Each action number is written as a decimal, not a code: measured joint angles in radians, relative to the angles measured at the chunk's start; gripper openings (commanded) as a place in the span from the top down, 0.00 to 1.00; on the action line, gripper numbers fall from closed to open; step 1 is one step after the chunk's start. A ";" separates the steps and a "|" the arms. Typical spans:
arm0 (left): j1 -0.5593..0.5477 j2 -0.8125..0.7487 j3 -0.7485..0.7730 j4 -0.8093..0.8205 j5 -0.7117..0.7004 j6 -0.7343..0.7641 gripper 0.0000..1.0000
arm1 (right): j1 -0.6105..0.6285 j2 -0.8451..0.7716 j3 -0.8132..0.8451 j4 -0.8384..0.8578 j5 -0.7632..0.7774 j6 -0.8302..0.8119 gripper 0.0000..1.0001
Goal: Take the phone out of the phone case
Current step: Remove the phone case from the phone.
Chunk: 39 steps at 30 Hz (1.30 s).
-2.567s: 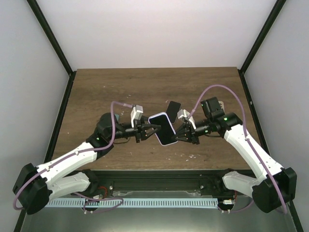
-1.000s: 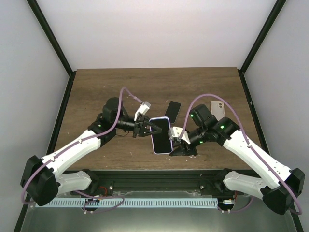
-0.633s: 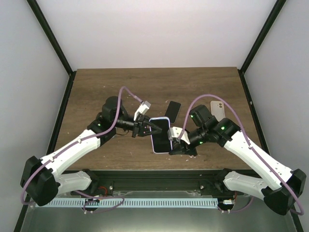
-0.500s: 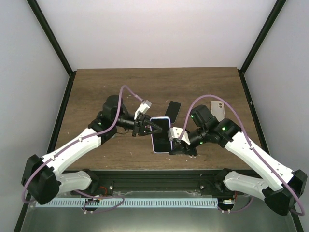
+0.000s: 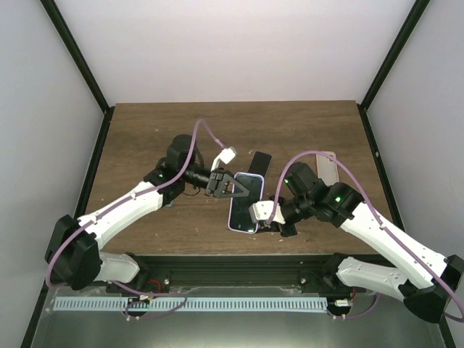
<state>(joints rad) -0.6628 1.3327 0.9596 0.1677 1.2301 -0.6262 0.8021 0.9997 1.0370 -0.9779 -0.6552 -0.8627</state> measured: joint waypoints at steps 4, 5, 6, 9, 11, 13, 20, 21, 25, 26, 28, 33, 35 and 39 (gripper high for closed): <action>-0.007 0.014 0.012 -0.028 -0.013 -0.030 1.00 | 0.005 -0.012 -0.008 0.014 0.036 -0.006 0.86; -0.010 0.014 0.013 -0.030 -0.016 -0.031 1.00 | 0.005 -0.016 -0.012 0.021 0.039 0.003 0.86; -0.011 0.014 0.013 -0.032 -0.021 -0.032 1.00 | 0.005 -0.018 -0.017 0.027 0.042 0.010 0.85; -0.016 0.012 0.013 -0.042 -0.046 -0.033 1.00 | 0.006 -0.026 -0.039 0.052 0.049 0.050 0.76; -0.016 0.003 0.009 -0.050 -0.074 -0.032 1.00 | 0.006 -0.033 -0.053 0.068 0.052 0.079 0.65; -0.016 -0.014 0.007 -0.064 -0.106 -0.027 1.00 | 0.006 -0.043 -0.063 0.080 0.054 0.108 0.60; -0.011 -0.115 0.003 -0.084 -0.205 -0.005 1.00 | -0.007 -0.104 -0.073 0.155 0.034 0.158 0.49; -0.009 -0.123 0.003 -0.085 -0.209 0.000 1.00 | -0.007 -0.109 -0.072 0.162 0.027 0.169 0.49; -0.006 -0.139 -0.004 -0.082 -0.215 0.008 1.00 | -0.010 -0.100 -0.072 0.178 -0.016 0.222 0.56; -0.005 -0.141 -0.011 -0.080 -0.212 0.006 1.00 | -0.012 -0.090 -0.072 0.178 -0.027 0.232 0.58; -0.002 -0.142 -0.025 -0.080 -0.209 0.006 1.00 | -0.015 -0.068 -0.072 0.177 -0.043 0.248 0.62; 0.001 -0.143 -0.034 -0.089 -0.190 0.006 1.00 | -0.016 -0.043 -0.067 0.171 -0.059 0.257 0.71; 0.001 -0.144 -0.034 -0.087 -0.183 0.007 1.00 | -0.015 -0.042 -0.064 0.167 -0.062 0.251 0.74; 0.002 -0.144 -0.034 -0.079 -0.161 0.008 1.00 | -0.015 -0.030 -0.063 0.161 -0.069 0.237 0.77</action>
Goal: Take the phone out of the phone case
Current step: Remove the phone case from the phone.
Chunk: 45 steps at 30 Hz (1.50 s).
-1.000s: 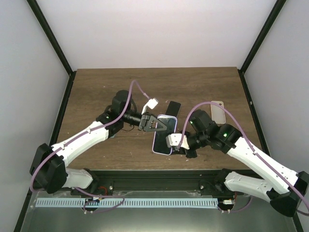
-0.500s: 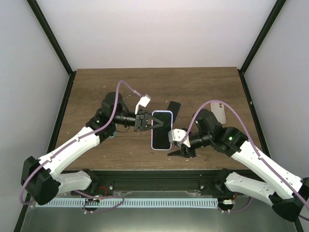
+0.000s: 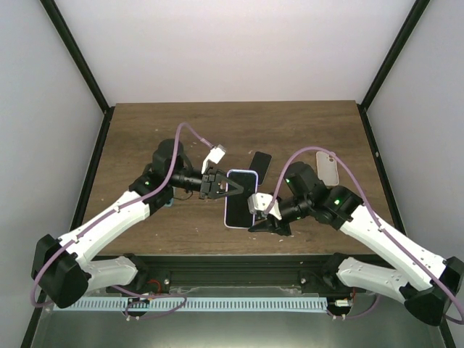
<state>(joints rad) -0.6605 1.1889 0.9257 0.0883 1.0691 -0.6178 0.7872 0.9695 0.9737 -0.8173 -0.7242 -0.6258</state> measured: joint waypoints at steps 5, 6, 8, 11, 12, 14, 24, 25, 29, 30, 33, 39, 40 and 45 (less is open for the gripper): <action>0.006 0.000 0.000 0.004 0.035 -0.001 1.00 | 0.002 0.021 0.000 0.009 0.010 -0.032 0.80; 0.008 0.000 0.000 0.003 0.039 -0.001 1.00 | 0.002 0.027 0.000 0.012 0.011 -0.038 0.80; 0.011 0.000 0.000 0.000 0.043 0.002 1.00 | -0.008 0.036 0.000 0.016 0.007 -0.046 0.80; 0.017 -0.007 0.000 -0.008 0.029 0.014 1.00 | -0.042 0.054 0.000 0.021 -0.027 -0.047 0.78; 0.019 -0.012 0.000 -0.009 0.018 0.019 1.00 | -0.057 0.061 0.000 0.024 -0.045 -0.046 0.77; 0.022 -0.023 0.000 -0.009 0.000 0.023 1.00 | -0.089 0.073 0.000 0.037 -0.083 -0.032 0.74; 0.022 -0.053 0.000 0.022 -0.099 0.052 1.00 | -0.235 0.132 0.000 0.093 -0.242 0.089 0.69; 0.021 -0.051 0.000 0.023 -0.102 0.061 1.00 | -0.246 0.148 0.000 0.097 -0.253 0.099 0.69; 0.018 -0.033 0.000 0.039 -0.122 0.096 1.00 | -0.285 0.192 -0.006 0.125 -0.283 0.144 0.68; 0.014 -0.028 0.000 0.043 -0.127 0.102 1.00 | -0.295 0.198 -0.010 0.137 -0.294 0.158 0.67; 0.003 -0.019 -0.007 0.058 -0.145 0.122 1.00 | -0.322 0.210 -0.027 0.176 -0.324 0.198 0.63; -0.012 -0.021 -0.011 0.026 -0.176 0.187 1.00 | -0.355 0.215 -0.040 0.206 -0.364 0.254 0.54; -0.014 -0.022 -0.011 0.019 -0.178 0.197 1.00 | -0.358 0.215 -0.040 0.211 -0.369 0.263 0.53; -0.021 -0.021 -0.017 0.003 -0.179 0.224 1.00 | -0.372 0.216 -0.040 0.222 -0.394 0.290 0.48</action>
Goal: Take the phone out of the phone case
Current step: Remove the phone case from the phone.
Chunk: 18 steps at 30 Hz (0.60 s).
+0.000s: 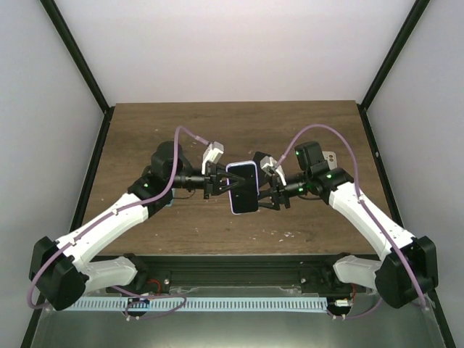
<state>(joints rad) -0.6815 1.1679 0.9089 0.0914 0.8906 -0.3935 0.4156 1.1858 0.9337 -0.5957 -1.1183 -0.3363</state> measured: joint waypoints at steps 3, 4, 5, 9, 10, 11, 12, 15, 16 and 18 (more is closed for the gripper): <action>-0.006 0.016 -0.001 -0.008 0.000 0.016 1.00 | -0.010 0.012 0.000 -0.002 -0.023 0.010 0.47; -0.007 0.023 -0.001 -0.010 0.001 0.021 1.00 | -0.016 0.019 0.000 -0.002 -0.034 0.016 0.47; -0.008 0.030 -0.001 -0.013 0.003 0.027 1.00 | -0.022 0.025 0.000 -0.002 -0.042 0.020 0.47; -0.008 0.070 0.000 -0.010 0.024 0.036 1.00 | -0.040 0.032 0.000 -0.002 -0.064 0.038 0.46; -0.008 0.077 0.001 -0.006 0.026 0.037 1.00 | -0.042 0.032 0.000 -0.002 -0.064 0.040 0.46; -0.008 0.087 0.006 -0.003 0.030 0.037 1.00 | -0.045 0.032 0.000 -0.001 -0.065 0.043 0.46; -0.008 0.095 0.010 0.000 0.033 0.038 1.00 | -0.049 0.032 0.000 0.000 -0.067 0.045 0.47; -0.006 0.112 0.019 0.005 0.039 0.038 1.00 | -0.058 0.029 -0.006 0.009 -0.075 0.053 0.55; -0.004 0.119 0.020 0.010 0.042 0.037 1.00 | -0.059 0.029 -0.012 0.017 -0.079 0.058 0.60; 0.001 0.134 0.024 0.011 0.047 0.033 1.00 | -0.061 0.027 -0.027 0.034 -0.090 0.071 0.72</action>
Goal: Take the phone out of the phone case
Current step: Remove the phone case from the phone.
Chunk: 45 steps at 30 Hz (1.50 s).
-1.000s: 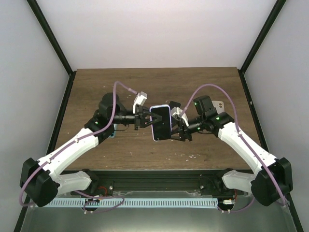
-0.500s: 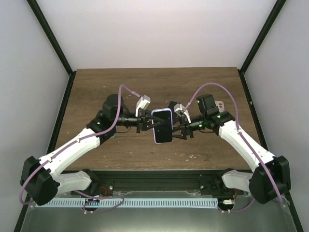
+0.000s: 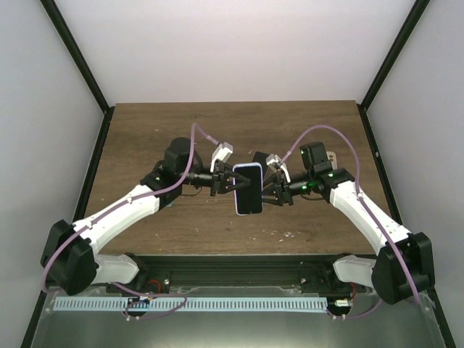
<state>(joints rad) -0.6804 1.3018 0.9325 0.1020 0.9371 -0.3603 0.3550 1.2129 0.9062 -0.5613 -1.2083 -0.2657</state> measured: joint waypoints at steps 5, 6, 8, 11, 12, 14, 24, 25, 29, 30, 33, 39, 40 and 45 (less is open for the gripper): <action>0.030 0.054 0.003 0.000 -0.023 -0.046 0.98 | -0.002 0.002 -0.062 0.100 -0.008 0.096 0.99; 0.035 0.062 0.004 -0.003 -0.036 -0.062 0.93 | -0.003 0.005 -0.077 0.133 -0.001 0.125 0.99; 0.036 0.073 0.012 -0.021 -0.072 -0.081 0.72 | -0.011 0.012 -0.114 0.206 0.007 0.186 0.99; 0.026 0.087 0.038 -0.074 -0.221 -0.095 0.50 | -0.024 0.030 -0.154 0.323 0.028 0.277 0.99; 0.023 0.097 0.043 -0.098 -0.313 -0.114 0.48 | -0.026 0.032 -0.162 0.368 0.061 0.311 0.99; 0.023 0.106 0.043 -0.128 -0.437 -0.133 0.45 | -0.035 0.041 -0.188 0.448 0.137 0.378 0.99; -0.101 0.017 -0.079 -0.285 -1.030 -0.139 0.48 | -0.059 0.279 -0.211 0.546 0.309 0.618 0.99; -0.133 0.019 -0.080 -0.299 -1.065 -0.132 0.49 | -0.059 0.306 -0.209 0.542 0.311 0.642 0.99; -0.290 0.045 -0.078 -0.346 -1.231 -0.083 0.52 | -0.059 0.385 -0.200 0.536 0.310 0.710 0.99; -0.336 0.063 -0.072 -0.360 -1.280 -0.068 0.54 | -0.059 0.395 -0.200 0.535 0.308 0.723 0.99; -0.431 0.136 -0.043 -0.396 -1.382 -0.026 0.56 | -0.059 0.411 -0.200 0.539 0.302 0.758 0.99; -0.520 0.335 0.084 -0.452 -1.525 0.039 0.49 | -0.055 0.431 -0.201 0.546 0.297 0.800 0.99; -0.531 0.367 0.105 -0.456 -1.543 0.050 0.49 | -0.054 0.435 -0.201 0.546 0.299 0.805 0.99; -0.574 0.497 0.184 -0.463 -1.610 0.093 0.50 | -0.051 0.466 -0.200 0.546 0.313 0.826 0.99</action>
<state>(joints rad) -1.2545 1.7992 1.1164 -0.3607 -0.6731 -0.2668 0.3038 1.6791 0.7059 -0.0154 -0.8951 0.5602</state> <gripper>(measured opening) 0.509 0.046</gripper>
